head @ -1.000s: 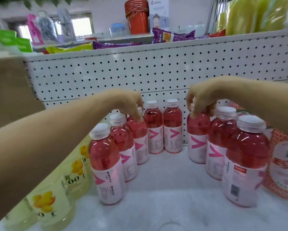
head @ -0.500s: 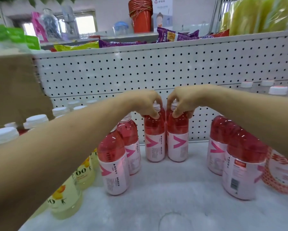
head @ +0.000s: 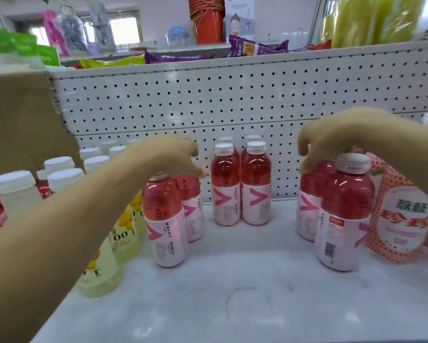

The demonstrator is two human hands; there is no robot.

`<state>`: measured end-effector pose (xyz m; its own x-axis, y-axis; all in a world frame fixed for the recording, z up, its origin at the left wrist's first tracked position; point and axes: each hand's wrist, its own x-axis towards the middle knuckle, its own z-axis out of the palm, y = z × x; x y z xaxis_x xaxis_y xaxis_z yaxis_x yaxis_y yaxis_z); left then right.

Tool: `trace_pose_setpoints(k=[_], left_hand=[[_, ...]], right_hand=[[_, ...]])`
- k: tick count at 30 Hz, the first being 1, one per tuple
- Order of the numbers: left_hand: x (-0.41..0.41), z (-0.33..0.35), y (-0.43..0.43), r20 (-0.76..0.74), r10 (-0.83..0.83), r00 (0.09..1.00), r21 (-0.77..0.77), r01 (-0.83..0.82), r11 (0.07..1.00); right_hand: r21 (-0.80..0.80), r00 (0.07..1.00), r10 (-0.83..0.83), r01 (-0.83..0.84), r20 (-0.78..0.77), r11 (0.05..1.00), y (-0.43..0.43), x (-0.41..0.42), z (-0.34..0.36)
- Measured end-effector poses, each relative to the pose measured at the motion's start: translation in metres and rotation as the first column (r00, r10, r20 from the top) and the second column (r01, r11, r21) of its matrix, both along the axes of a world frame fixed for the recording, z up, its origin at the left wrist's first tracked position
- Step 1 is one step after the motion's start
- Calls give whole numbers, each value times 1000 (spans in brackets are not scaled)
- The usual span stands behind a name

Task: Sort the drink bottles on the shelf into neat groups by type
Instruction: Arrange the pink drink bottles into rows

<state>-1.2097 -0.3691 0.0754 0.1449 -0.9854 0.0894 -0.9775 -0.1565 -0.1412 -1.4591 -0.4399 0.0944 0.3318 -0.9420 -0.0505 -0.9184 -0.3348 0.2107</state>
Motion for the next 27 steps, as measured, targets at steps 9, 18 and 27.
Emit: trace_pose_setpoints(k=[9,18,27], left_hand=[[-16,7,7,-67,-146,987,9,147,989],[-38,-14,17,-299,-214,930,-126,184,975],[-45,-144,19,-775,-419,473,-482,-15,876]], right_hand=[[-22,947,182,-183,264,983,13,6,-6],[-48,845,288,-300,451,953,34,23,-24],[-30,69,41,-149,997,988,44,31,-154]])
